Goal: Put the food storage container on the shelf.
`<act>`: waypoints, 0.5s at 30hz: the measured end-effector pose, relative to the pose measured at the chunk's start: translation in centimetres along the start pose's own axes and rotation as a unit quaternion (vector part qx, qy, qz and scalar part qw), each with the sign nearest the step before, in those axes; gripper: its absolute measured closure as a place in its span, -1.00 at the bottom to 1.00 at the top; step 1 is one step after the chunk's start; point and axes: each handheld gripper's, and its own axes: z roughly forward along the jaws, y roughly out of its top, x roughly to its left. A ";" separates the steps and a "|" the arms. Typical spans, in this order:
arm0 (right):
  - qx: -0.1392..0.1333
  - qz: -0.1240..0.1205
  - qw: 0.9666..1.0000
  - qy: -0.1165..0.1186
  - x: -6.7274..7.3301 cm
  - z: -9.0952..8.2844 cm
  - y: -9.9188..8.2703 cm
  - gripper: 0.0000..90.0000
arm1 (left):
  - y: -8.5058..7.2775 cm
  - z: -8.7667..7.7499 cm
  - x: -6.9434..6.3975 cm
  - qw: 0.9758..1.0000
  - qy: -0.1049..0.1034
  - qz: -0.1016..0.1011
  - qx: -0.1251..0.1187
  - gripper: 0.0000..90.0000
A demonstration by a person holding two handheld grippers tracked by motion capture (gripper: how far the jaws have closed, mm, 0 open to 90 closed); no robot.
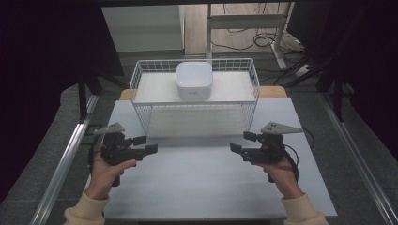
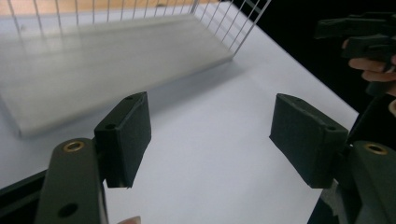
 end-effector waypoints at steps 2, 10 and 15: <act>0.006 0.003 1.000 0.000 0.0 -0.1 -1.3 -0.45 | -1.3 0.6 0.3 1.000 0.000 -0.009 0.010 -0.37; 0.044 0.000 0.999 -0.010 -0.1 0.7 -5.1 -0.45 | -4.5 2.1 1.3 0.998 0.013 -0.022 0.050 -0.38; 0.034 -0.003 0.999 -0.014 -0.2 0.7 -5.3 -0.45 | -4.8 1.8 1.2 0.999 0.025 -0.020 0.043 -0.38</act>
